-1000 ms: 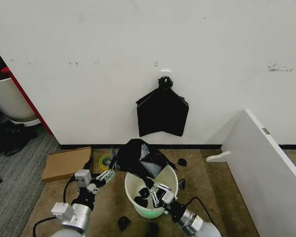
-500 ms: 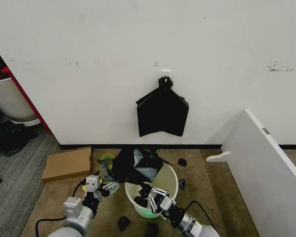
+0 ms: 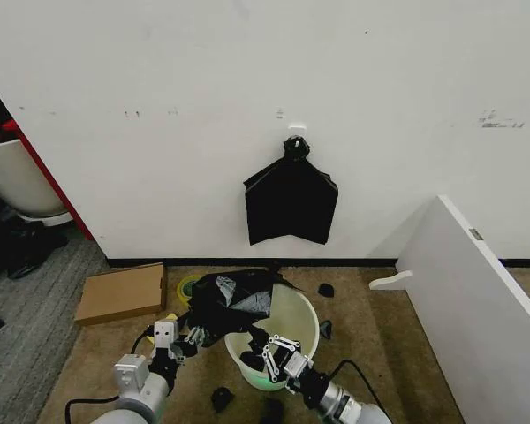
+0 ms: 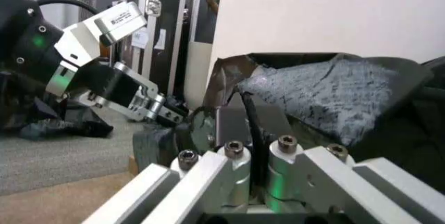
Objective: Place the garbage bag over the trash bin.
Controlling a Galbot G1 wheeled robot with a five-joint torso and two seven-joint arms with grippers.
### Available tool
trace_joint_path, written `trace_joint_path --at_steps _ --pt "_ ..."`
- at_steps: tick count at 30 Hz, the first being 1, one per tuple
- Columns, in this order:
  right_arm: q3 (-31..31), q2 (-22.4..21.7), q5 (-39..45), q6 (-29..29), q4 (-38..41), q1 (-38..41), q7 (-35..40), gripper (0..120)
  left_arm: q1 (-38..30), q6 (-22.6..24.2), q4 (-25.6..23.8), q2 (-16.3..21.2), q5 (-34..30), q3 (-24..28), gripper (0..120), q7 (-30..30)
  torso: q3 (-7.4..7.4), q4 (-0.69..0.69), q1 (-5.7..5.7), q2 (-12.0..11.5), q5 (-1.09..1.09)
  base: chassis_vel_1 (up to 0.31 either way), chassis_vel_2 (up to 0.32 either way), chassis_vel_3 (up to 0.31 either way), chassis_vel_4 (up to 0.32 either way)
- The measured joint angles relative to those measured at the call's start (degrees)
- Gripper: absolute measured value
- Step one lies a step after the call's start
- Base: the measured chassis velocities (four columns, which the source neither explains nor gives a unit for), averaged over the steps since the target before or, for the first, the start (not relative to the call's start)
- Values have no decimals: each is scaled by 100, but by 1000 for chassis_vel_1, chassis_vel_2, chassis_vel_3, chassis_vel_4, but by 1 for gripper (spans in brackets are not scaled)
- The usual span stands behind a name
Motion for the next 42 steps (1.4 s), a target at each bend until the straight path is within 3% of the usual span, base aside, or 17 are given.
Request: trace_joint_path --at_steps 6,11,18,25,28,31,35,36,39,42 --pt "8 -39 11 42 -7 1 -89 0 -67 -20 82 30 -84 -20 0 3 0 0 0 0 0 0 0 0 0" --pt "151 -142 204 163 -81 3 -572 0 -267 -287 285 6 -99 -132 0 19 0 0 0 0 0 0 0 0 0" --pt "581 -435 805 385 -261 53 -2400 0 -848 -555 658 129 -381 -348 0 104 0 0 0 0 -1 0 0 0 0" --pt "659 -451 922 452 -419 120 -2829 0 -993 -647 804 165 -519 -360 0 214 0 -1 0 0 0 0 0 0 0" --pt "589 -395 863 492 -467 152 -2474 0 -924 -721 777 118 -471 -317 0 325 0 1 0 0 0 0 0 0 0" --pt "392 -320 412 477 -453 164 -1333 0 -902 -744 675 62 -453 -296 0 373 0 0 0 1 0 0 0 0 0" --pt "-70 -149 -388 70 -353 235 662 16 -867 -729 425 23 -491 -297 0 407 0 0 0 1 -1 0 0 0 0" --pt "-70 -149 -388 70 -353 235 662 16 -867 -729 425 23 -491 -297 0 407 0 0 0 1 -1 0 0 0 0" --pt "-394 55 -974 -319 -359 356 1866 29 -801 -705 222 16 -492 -309 0 412 0 0 0 1 0 0 0 0 0" --pt "-579 180 -1423 -568 -359 474 2251 41 -701 -695 32 16 -491 -313 0 412 0 0 0 1 0 0 0 0 0"
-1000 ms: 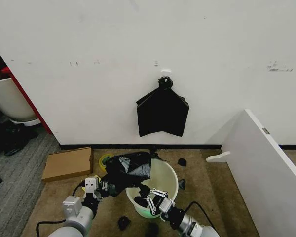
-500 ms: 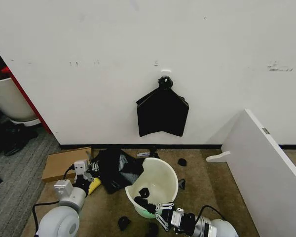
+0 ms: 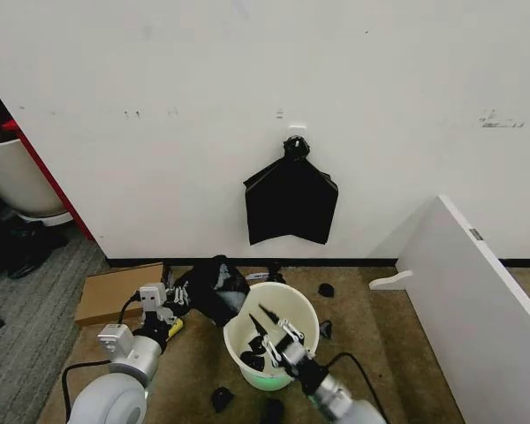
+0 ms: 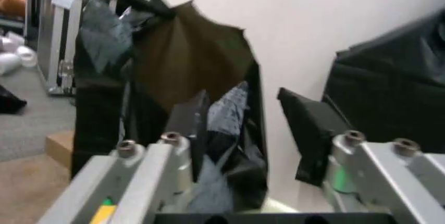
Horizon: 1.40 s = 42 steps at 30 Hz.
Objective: Place the garbage bag over the trash bin.
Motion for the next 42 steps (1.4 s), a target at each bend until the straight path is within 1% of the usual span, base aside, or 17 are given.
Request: trace_joint_path --at_steps 1,4,10,11,16,21,24,25,29,31,33,34,35,38,39,40,42 --pt "-40 17 -163 -66 2 48 17 46 34 0 -64 0 1 -2 0 0 0 0 0 0 0 0 0 0 0" --pt "-99 20 -346 -179 19 118 14 50 76 1 -148 -2 2 -7 0 3 0 0 0 0 0 0 0 0 0" --pt "-494 -33 -558 -1007 325 137 64 78 234 -92 -410 -52 5 -4 0 174 0 0 0 0 1 0 0 0 0" --pt "-494 -33 -558 -1007 325 137 64 78 234 -92 -410 -52 5 -4 0 174 0 0 0 0 1 0 0 0 0" --pt "-691 26 -919 -1449 353 91 689 98 284 -178 -472 -160 4 37 0 306 0 1 0 0 -8 0 0 0 0" --pt "-690 85 -979 -1610 270 144 1125 100 329 -192 -524 -208 13 37 0 326 0 1 0 0 -4 0 0 0 0" --pt "-690 85 -975 -1616 271 144 1133 100 329 -192 -524 -208 13 37 0 326 0 1 0 0 -3 0 0 0 0" --pt "-692 80 -847 -1722 303 153 1255 92 352 -206 -541 -211 24 36 0 338 0 0 0 0 3 0 0 0 0" --pt "-741 37 -589 -1756 313 208 1203 79 333 -212 -544 -203 26 41 0 350 0 0 0 0 5 0 0 0 0" --pt "-779 -22 -232 -1808 345 285 1062 68 311 -252 -511 -155 22 45 0 395 0 -1 0 0 5 0 0 0 0" --pt "-770 -30 -171 -1821 361 298 1034 66 309 -268 -504 -145 17 45 0 413 0 -1 0 0 5 0 0 0 0" --pt "-715 -44 45 -1854 428 335 921 59 301 -332 -482 -114 -4 40 0 484 0 0 0 0 4 0 0 0 0" --pt "-655 -51 241 -1880 498 361 822 61 291 -401 -455 -89 -27 33 0 553 0 -1 0 0 4 0 0 0 0" --pt "-406 -94 1123 -1920 799 506 468 73 190 -639 -248 30 -87 16 0 814 0 -1 0 0 1 0 0 0 0" --pt "-317 -145 1535 -1911 947 580 297 79 136 -708 -140 95 -96 15 0 901 0 -1 0 0 0 0 0 0 0" --pt "-317 -145 1535 -1911 947 580 297 79 136 -708 -140 95 -96 15 0 901 0 -1 0 0 0 0 0 0 0" --pt "-200 -226 1791 -1810 1079 686 91 87 86 -812 -11 212 -95 15 0 1057 0 -1 0 0 1 0 0 0 0"
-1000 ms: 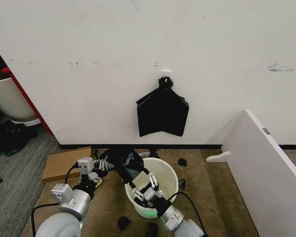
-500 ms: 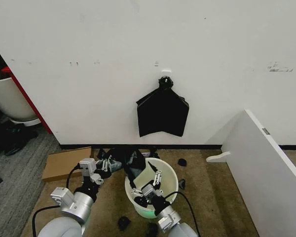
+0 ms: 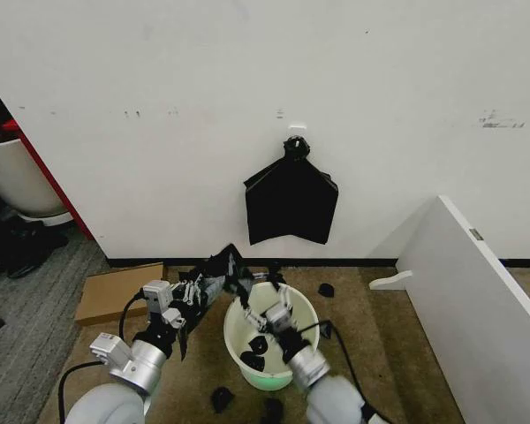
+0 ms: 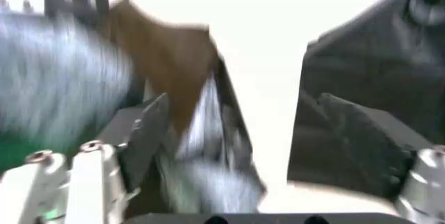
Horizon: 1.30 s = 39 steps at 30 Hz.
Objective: Place the garbage bag over the trash bin.
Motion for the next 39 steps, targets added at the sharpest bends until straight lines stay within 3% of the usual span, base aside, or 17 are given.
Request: trace_joint_path --at_steps 3,7,12,14,20,27,31,39 --pt "111 -161 3 218 55 161 -253 98 -29 -166 151 176 65 -2 0 231 0 1 0 0 -1 0 0 0 0" --pt "121 -346 -311 384 64 298 -340 100 -44 -342 291 343 174 -7 0 478 0 1 0 0 0 0 0 0 0" --pt "212 -785 -1770 729 9 580 -526 100 -118 -726 620 745 436 -13 0 1098 0 1 0 0 0 0 0 0 0" --pt "211 -878 -1922 750 9 631 -591 100 -143 -795 665 816 498 -13 0 1242 0 1 0 0 0 0 0 0 0" --pt "135 -1222 -2049 759 -92 849 -1078 100 -241 -1026 768 1044 885 26 0 1814 0 1 0 0 0 0 0 0 0" --pt "24 -1186 -1709 779 -236 1046 -1505 100 -230 -1298 832 1097 1399 89 0 2222 0 1 0 0 0 0 0 0 0" --pt "30 -1148 -1649 849 -276 1117 -1826 90 -214 -1407 851 1125 1580 85 0 2458 0 1 0 0 0 0 0 0 0" --pt "124 -1116 -1511 1072 -233 1162 -2603 57 -193 -1545 906 1168 1865 58 0 2523 0 1 0 0 0 0 0 0 0"
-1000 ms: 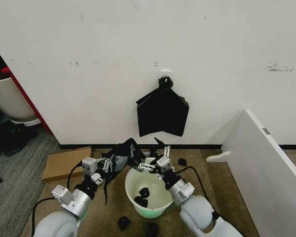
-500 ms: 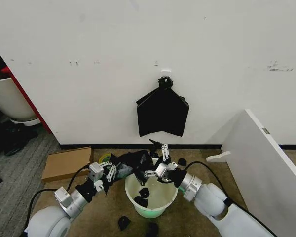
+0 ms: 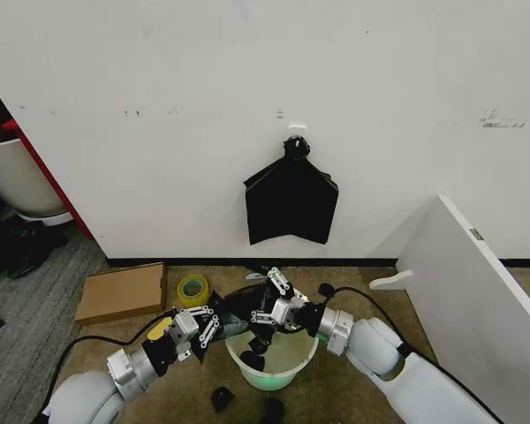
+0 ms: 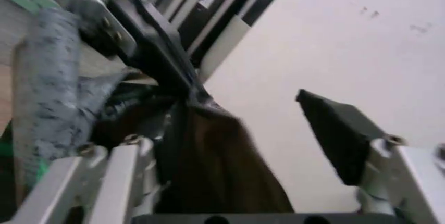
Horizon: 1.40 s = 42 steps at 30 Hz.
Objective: Place the garbage bag over the trash bin.
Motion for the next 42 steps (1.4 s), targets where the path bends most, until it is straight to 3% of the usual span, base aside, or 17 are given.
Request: trace_joint_path --at_steps 5,11,16,18,24,28,30,34,36,42 --pt "65 50 -86 206 17 -4 -274 40 35 -77 -36 -5 90 -7 0 -14 0 0 0 0 0 0 0 0 0" --pt "235 137 -828 518 6 -61 -395 17 74 -84 -119 -9 119 -8 0 24 0 0 0 0 0 0 0 0 0" --pt "257 152 -747 516 -24 -84 -460 0 62 -138 -102 -8 164 -8 0 95 0 0 0 0 0 0 0 0 0" --pt "258 152 -565 417 -44 -76 -487 0 40 -170 -61 -8 171 -14 0 103 0 0 0 0 0 0 0 0 0" --pt "163 92 170 -355 -88 -59 38 0 -85 -448 102 -44 23 -54 0 108 0 0 0 0 0 0 0 0 0" --pt "-42 30 923 -1280 123 -100 1353 0 -205 -734 186 -133 -500 -107 16 32 0 -1 0 0 0 0 0 0 0" --pt "-67 22 1061 -1450 196 -105 1589 0 -217 -798 198 -157 -609 -121 18 35 0 -1 0 0 0 0 0 0 0" --pt "-131 -112 1744 -2553 826 -156 2912 0 -172 -993 259 -286 -1053 -210 38 112 0 0 0 0 0 0 0 0 0" --pt "-134 -147 1780 -2707 947 -179 3068 0 -150 -992 270 -295 -1082 -211 41 112 0 0 0 0 0 0 0 0 0" --pt "-173 -302 1838 -3356 1543 -340 3611 0 -37 -633 183 -323 -1371 -15 65 11 0 0 0 0 0 0 0 0 0"
